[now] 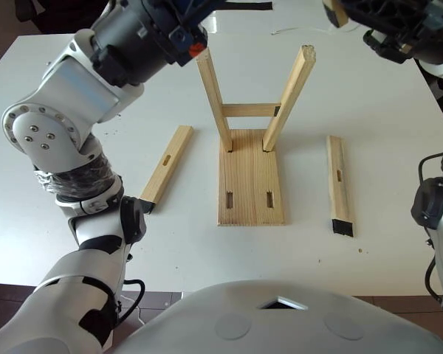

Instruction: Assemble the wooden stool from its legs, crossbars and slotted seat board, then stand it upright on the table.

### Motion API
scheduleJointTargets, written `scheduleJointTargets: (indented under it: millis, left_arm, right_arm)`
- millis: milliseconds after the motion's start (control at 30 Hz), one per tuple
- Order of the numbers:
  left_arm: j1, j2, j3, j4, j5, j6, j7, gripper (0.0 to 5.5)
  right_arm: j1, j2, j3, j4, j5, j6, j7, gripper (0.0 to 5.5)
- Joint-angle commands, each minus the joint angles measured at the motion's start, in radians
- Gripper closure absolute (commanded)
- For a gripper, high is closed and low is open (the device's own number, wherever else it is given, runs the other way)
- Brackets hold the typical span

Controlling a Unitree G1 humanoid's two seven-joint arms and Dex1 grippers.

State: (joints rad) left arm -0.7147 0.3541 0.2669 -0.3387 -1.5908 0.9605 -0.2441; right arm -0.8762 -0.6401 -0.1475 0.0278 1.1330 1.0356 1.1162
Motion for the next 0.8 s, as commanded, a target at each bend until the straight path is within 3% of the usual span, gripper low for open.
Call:
scheduleJointTargets:
  millis: [33, 167, 467, 800]
  left_arm:
    - [0.025, 0.039, -0.019, 0.003, 0.021, -0.011, -0.055, 2.77]
    - [0.06, 0.072, -0.022, -0.037, 0.02, -0.016, -0.129, 2.77]
    - [0.071, 0.121, -0.028, -0.063, 0.004, -0.046, -0.118, 2.77]
    - [0.074, 0.143, -0.048, -0.069, -0.007, -0.06, -0.126, 4.13]
  right_arm:
    - [-0.01, -0.026, 0.054, 0.008, -0.049, 0.009, 0.075, 4.2]
    - [0.021, -0.034, 0.095, 0.0, -0.098, 0.003, 0.11, 4.2]
    - [0.103, -0.031, 0.082, -0.088, -0.088, 0.018, 0.091, 4.2]
    - [0.118, -0.015, 0.042, -0.093, -0.054, 0.04, 0.049, 4.2]
